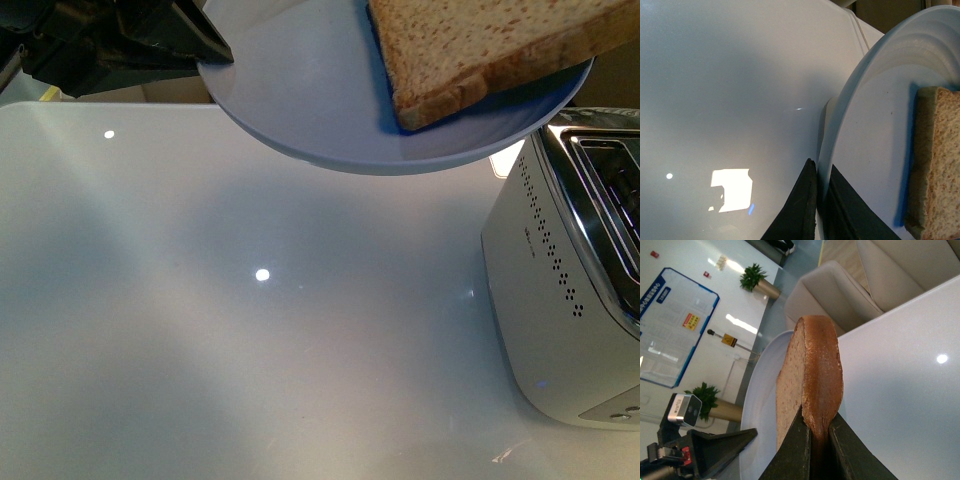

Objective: Left arm holds plate, right arm toasts bread

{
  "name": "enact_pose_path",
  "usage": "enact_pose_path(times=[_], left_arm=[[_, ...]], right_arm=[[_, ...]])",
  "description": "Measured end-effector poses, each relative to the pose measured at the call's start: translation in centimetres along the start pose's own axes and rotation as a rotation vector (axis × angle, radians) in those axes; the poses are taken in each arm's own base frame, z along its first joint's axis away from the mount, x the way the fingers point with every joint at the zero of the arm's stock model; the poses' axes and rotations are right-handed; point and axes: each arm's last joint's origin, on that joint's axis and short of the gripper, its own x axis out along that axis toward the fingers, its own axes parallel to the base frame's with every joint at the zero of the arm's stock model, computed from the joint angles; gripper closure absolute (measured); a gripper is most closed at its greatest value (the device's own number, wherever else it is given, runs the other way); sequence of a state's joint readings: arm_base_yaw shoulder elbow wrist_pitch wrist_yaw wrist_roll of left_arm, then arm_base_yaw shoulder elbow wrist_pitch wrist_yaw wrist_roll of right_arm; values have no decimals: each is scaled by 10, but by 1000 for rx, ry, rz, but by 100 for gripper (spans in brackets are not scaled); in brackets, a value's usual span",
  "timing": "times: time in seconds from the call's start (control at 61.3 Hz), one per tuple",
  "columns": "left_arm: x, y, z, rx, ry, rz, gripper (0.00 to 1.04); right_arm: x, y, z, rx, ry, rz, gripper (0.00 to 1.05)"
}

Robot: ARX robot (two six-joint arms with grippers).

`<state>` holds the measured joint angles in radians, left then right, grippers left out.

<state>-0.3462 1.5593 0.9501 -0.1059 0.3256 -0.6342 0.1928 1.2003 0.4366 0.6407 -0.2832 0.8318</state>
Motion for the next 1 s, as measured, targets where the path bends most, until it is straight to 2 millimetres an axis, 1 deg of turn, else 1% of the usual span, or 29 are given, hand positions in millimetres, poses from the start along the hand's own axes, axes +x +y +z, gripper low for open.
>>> enact_pose_path(times=[0.179,0.212,0.31,0.457,0.538,0.653,0.832,0.995], left_arm=[[0,0,0,0,0,0,101],[0,0,0,0,0,0,101],[0,0,0,0,0,0,101],[0,0,0,0,0,0,101],[0,0,0,0,0,0,101],[0,0,0,-1,0,0,101],[0,0,0,-1,0,0,101],[0,0,0,-1,0,0,101]], right_arm=[[-21,13,19,-16,-72,23,101],[-29,19,27,-42,-111,15,101],[-46,26,41,-117,-172,-15,101],[-69,24,51,-230,-236,-121,101],[-77,19,50,-301,-249,-192,101],[-82,5,40,-423,-226,-288,101],[-79,-23,18,-559,-152,-402,101],[-70,-35,13,-649,-131,-447,101]])
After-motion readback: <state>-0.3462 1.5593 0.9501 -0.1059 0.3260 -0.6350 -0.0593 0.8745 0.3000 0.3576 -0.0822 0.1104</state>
